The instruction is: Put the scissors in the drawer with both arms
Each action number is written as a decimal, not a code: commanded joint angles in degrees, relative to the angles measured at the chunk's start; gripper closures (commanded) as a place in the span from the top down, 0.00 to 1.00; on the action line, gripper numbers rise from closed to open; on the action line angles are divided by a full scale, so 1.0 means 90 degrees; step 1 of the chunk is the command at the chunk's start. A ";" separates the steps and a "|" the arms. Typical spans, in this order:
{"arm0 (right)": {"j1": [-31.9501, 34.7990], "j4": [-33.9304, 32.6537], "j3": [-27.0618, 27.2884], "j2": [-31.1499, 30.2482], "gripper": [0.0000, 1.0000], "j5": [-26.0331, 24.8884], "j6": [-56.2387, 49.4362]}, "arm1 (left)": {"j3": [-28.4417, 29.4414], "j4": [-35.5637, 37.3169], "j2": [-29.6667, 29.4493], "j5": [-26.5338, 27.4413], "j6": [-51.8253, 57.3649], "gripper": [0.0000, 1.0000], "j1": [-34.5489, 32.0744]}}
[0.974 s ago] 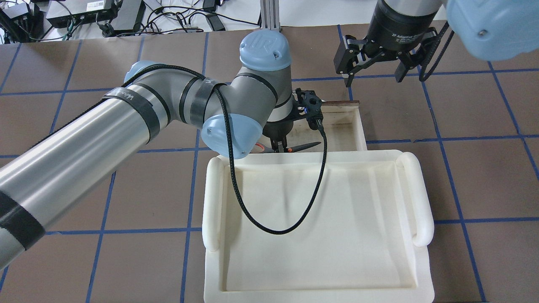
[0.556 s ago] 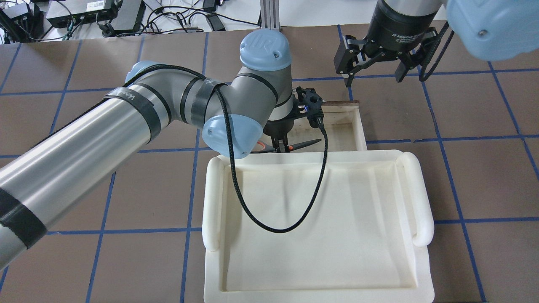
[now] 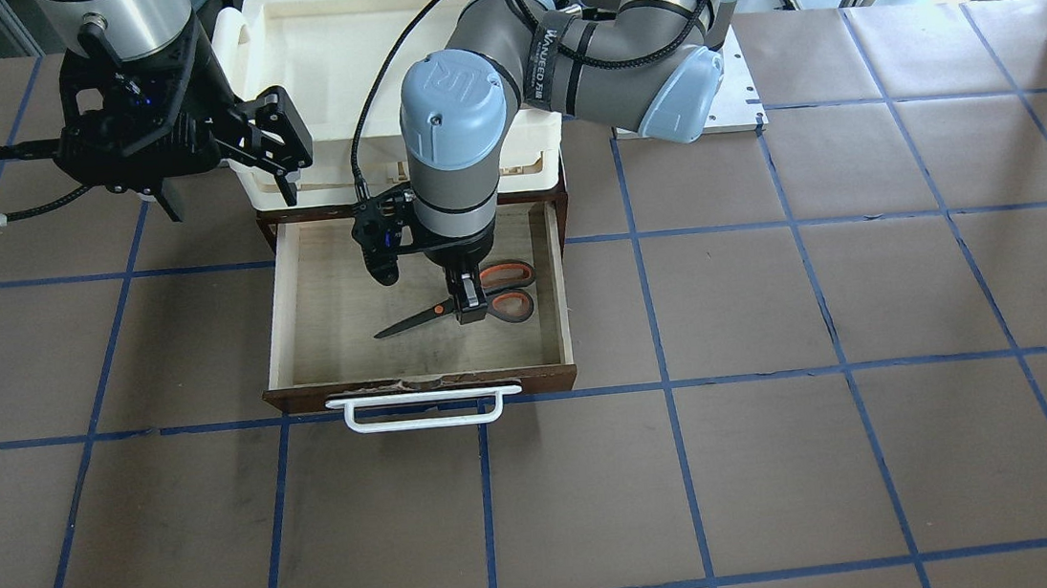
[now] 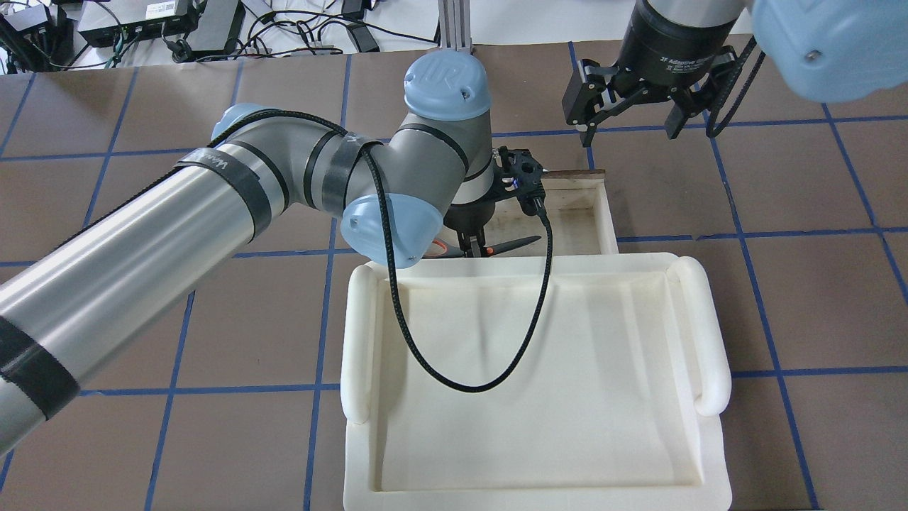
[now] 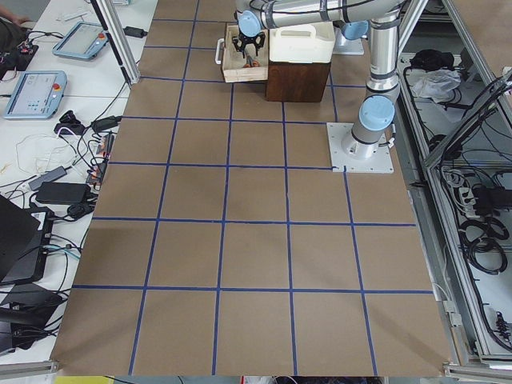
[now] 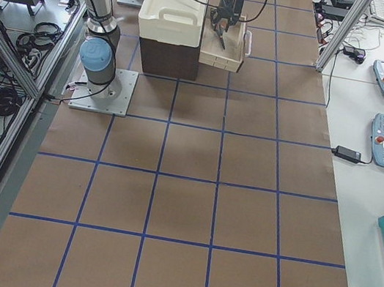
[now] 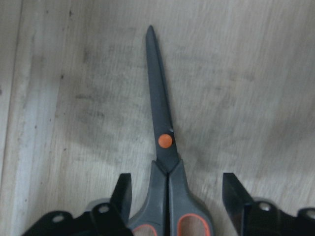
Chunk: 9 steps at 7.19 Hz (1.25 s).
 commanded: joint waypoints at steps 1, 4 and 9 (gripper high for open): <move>0.0000 -0.0007 0.0000 -0.0003 1.00 0.0004 0.0000 | 0.0038 0.0008 0.0124 0.0000 0.0009 0.99 0.0000; 0.0000 -0.0007 0.0000 0.0007 1.00 0.0013 0.0000 | 0.0349 -0.0602 0.0758 -0.0039 -0.0135 0.99 0.0330; 0.0000 -0.0007 0.0000 0.0007 1.00 0.0013 0.0000 | 0.0771 -0.1437 0.1950 0.0097 -0.1576 1.00 0.1932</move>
